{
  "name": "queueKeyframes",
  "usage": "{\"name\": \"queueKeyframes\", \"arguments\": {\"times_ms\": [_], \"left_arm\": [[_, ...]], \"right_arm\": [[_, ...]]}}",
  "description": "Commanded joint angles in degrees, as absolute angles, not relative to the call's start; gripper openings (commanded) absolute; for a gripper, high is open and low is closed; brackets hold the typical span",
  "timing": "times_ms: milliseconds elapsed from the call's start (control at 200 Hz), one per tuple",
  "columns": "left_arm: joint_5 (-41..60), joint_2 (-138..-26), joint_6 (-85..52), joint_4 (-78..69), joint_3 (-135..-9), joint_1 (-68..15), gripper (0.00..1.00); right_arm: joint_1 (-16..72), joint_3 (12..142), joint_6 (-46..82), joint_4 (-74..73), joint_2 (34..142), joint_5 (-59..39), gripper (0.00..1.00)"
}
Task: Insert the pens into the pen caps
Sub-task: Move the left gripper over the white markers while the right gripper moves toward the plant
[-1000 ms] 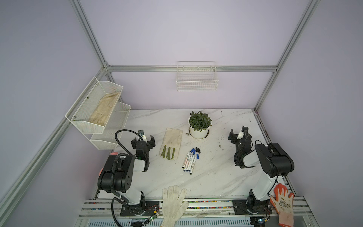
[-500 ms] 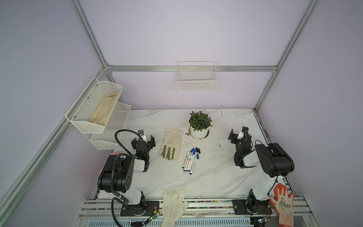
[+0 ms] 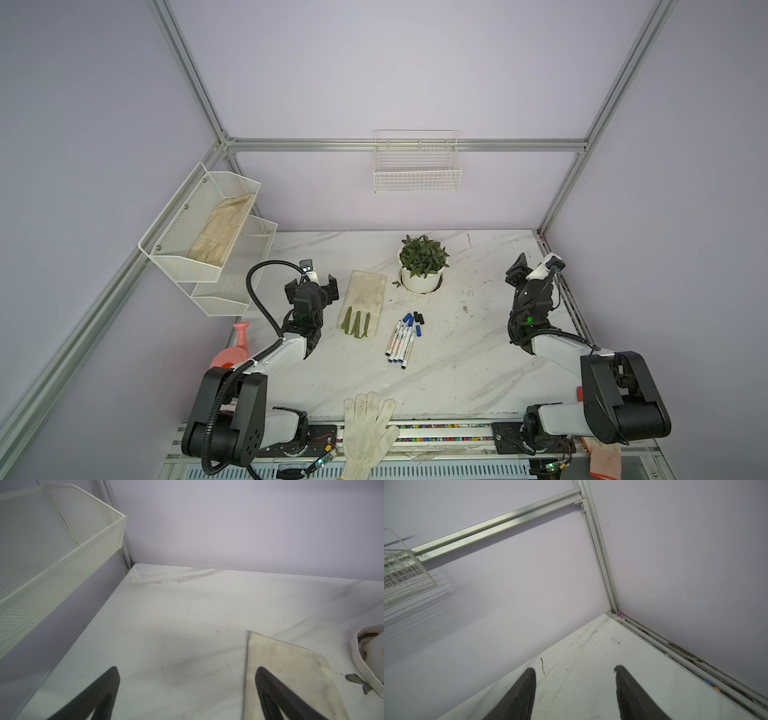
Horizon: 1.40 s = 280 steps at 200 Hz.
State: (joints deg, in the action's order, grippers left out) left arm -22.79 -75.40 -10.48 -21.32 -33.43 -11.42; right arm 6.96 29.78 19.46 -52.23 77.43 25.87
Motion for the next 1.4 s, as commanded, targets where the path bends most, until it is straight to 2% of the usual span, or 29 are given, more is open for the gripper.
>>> {"name": "queueKeyframes", "arguments": {"times_ms": [0,235,590,910,1135,1395], "left_arm": [[-24.11,-78.15,-19.84,-10.77,-40.52,-15.17,1.0],[-19.76,-88.01,-20.74,-1.77,-49.14,-22.99,1.0],[-7.11,-87.98,-17.15,5.16,-49.26,-29.59,1.0],[-1.16,-87.77,-16.5,12.03,-50.62,-37.59,0.99],[0.72,-90.21,-16.52,15.34,-52.73,-37.83,0.92],[-0.11,-91.85,-16.73,16.73,-53.96,-37.87,0.75]], "right_arm": [[9.25,30.93,31.16,-35.92,76.83,27.12,0.61],[19.79,40.2,25.71,-21.07,80.75,27.14,0.59],[19.84,42.28,23.29,-25.04,86.65,25.8,0.6],[19.85,43.15,16.0,-26.68,88.43,19.8,0.6],[19.85,43.46,14.94,-25.75,88.51,18.13,0.58],[19.86,43.57,14.77,-25.94,88.86,16.26,0.55]]}}
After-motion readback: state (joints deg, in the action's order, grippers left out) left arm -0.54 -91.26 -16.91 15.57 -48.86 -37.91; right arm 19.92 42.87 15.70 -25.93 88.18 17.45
